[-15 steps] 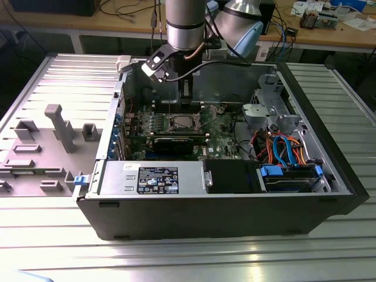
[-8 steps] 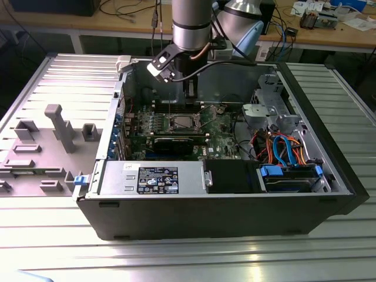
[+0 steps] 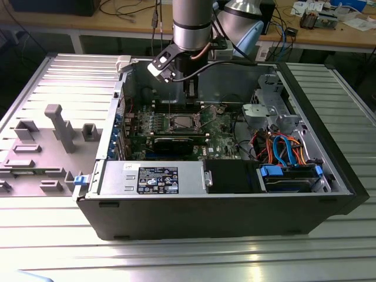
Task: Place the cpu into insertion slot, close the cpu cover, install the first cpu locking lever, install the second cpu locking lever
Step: 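Close the cpu cover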
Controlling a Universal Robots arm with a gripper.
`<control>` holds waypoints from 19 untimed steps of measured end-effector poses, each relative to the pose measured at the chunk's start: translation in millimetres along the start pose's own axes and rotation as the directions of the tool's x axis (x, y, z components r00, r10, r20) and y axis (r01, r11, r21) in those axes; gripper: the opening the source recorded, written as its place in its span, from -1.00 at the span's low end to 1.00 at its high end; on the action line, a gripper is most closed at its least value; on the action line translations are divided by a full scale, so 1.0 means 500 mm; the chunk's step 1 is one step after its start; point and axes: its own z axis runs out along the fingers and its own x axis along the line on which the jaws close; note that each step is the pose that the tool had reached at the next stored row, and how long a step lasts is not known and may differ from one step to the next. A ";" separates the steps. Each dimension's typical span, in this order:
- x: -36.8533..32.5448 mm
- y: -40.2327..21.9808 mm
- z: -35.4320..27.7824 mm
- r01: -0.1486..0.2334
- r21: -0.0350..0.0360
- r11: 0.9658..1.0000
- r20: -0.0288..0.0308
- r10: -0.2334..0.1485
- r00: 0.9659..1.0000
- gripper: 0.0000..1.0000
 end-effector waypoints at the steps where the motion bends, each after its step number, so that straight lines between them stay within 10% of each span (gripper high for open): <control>1: 0.000 0.000 0.000 0.000 0.000 1.000 0.000 0.000 1.000 -0.79; 13: 0.000 0.018 -0.009 0.000 0.002 1.000 0.000 0.000 1.000 -0.79; 19: 0.000 0.072 -0.006 0.000 0.018 1.000 0.001 0.000 1.000 -0.79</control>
